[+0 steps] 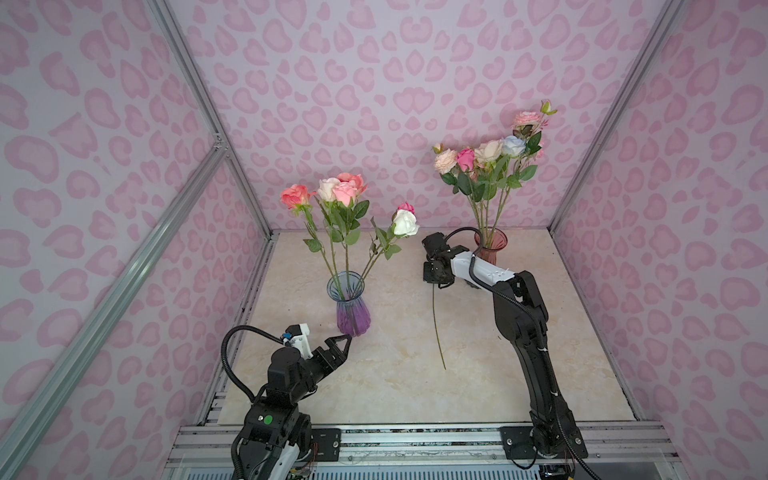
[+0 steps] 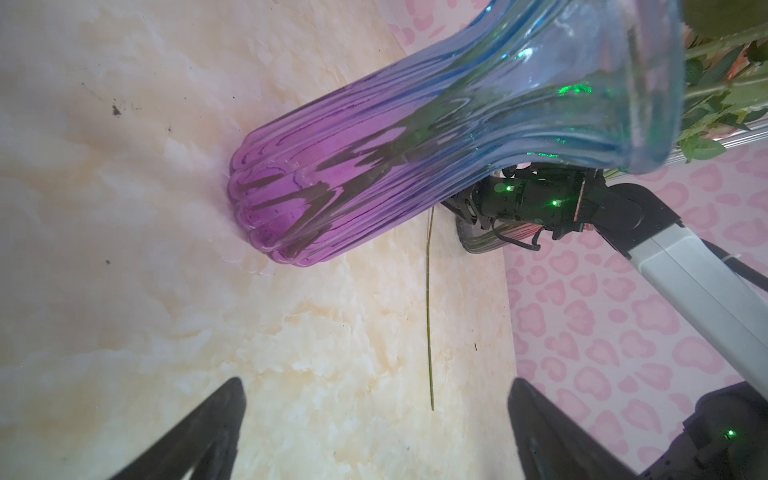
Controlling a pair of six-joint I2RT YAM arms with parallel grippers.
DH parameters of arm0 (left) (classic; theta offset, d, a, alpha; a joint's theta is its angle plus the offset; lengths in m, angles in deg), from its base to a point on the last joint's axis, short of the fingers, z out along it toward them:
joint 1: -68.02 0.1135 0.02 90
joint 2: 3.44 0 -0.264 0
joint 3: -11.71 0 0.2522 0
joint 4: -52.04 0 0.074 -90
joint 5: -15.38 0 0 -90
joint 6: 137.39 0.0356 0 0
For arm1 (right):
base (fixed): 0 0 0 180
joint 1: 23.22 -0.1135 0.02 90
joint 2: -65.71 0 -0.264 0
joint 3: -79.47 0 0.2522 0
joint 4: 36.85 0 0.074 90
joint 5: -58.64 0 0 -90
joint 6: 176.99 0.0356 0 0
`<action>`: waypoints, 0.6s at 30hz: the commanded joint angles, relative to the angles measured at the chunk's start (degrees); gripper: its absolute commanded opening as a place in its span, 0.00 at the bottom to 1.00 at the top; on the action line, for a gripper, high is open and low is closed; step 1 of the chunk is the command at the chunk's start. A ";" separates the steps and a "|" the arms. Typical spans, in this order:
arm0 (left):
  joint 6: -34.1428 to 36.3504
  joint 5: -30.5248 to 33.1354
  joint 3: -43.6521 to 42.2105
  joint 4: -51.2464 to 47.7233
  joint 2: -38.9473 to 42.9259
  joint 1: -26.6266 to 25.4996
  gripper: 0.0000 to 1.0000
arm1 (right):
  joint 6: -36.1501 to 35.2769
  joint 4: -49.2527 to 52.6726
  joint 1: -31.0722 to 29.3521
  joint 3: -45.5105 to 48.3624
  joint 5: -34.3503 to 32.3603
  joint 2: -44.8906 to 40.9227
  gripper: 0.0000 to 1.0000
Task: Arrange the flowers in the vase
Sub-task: 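Reach down and grasp the blue rose stem with the right gripper, then lift the blue rose up high with the right gripper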
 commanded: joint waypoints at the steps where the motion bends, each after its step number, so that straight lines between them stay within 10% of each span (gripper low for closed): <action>1: -0.29 0.60 0.75 0.54 -0.60 0.01 1.00 | 0.23 1.04 -0.03 -0.46 0.94 1.34 0.22; 18: 6.05 4.42 6.96 -3.05 -3.56 -0.04 0.99 | -2.29 -7.85 -5.29 7.45 5.77 -8.57 0.03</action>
